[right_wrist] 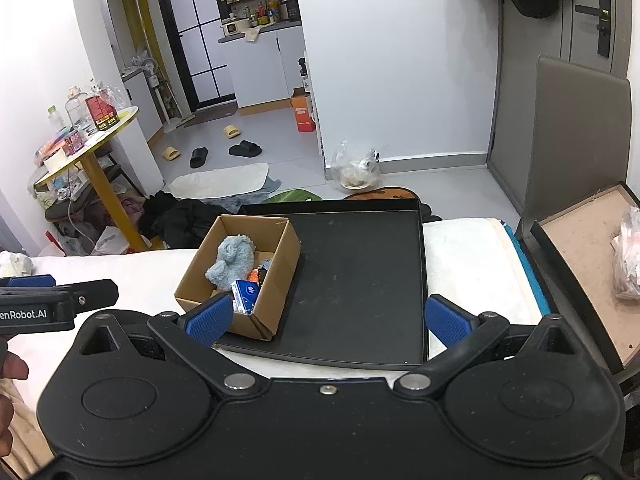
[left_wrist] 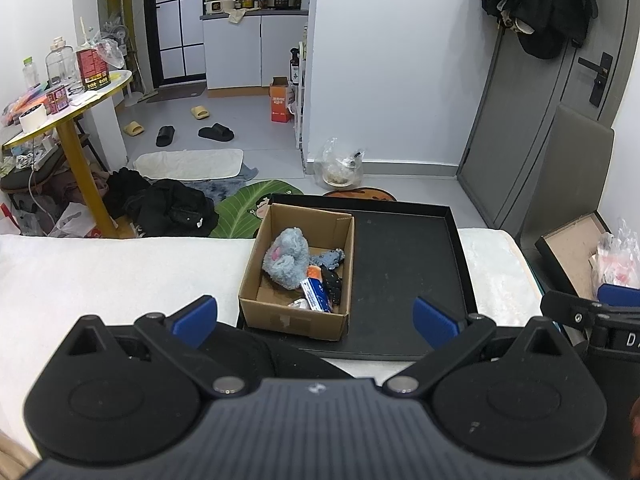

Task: Organize soft objects

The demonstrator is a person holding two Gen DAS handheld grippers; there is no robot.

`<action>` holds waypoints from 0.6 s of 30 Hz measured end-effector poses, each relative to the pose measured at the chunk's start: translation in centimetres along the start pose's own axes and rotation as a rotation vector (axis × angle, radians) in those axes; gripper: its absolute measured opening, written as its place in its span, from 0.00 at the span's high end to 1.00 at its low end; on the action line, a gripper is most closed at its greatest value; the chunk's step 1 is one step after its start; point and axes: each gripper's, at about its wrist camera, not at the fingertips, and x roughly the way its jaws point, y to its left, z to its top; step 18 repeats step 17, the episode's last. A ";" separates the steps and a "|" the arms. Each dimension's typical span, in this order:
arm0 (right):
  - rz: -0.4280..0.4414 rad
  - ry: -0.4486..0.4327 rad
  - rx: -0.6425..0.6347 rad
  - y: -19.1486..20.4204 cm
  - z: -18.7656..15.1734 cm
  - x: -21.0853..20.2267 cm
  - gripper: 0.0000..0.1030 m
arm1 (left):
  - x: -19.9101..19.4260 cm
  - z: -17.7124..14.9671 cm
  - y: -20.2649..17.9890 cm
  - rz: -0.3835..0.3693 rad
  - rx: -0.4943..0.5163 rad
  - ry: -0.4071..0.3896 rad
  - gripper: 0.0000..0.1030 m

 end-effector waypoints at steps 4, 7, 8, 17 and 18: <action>-0.004 0.001 -0.003 0.1 0.0 0.0 0.00 | -0.1 0.1 -0.1 -0.004 0.006 -0.001 0.00; -0.008 0.002 -0.009 0.2 0.0 0.1 0.00 | 0.0 0.0 -0.2 -0.006 0.008 -0.005 0.00; -0.007 0.004 -0.009 0.2 -0.1 0.1 0.00 | -0.1 0.0 -0.3 -0.002 0.007 -0.009 0.00; -0.017 0.007 -0.016 0.4 0.0 0.3 0.00 | -0.3 -0.1 -0.5 -0.003 0.024 -0.027 0.00; -0.017 0.007 -0.016 0.4 0.0 0.3 0.00 | -0.3 -0.1 -0.5 -0.003 0.024 -0.027 0.00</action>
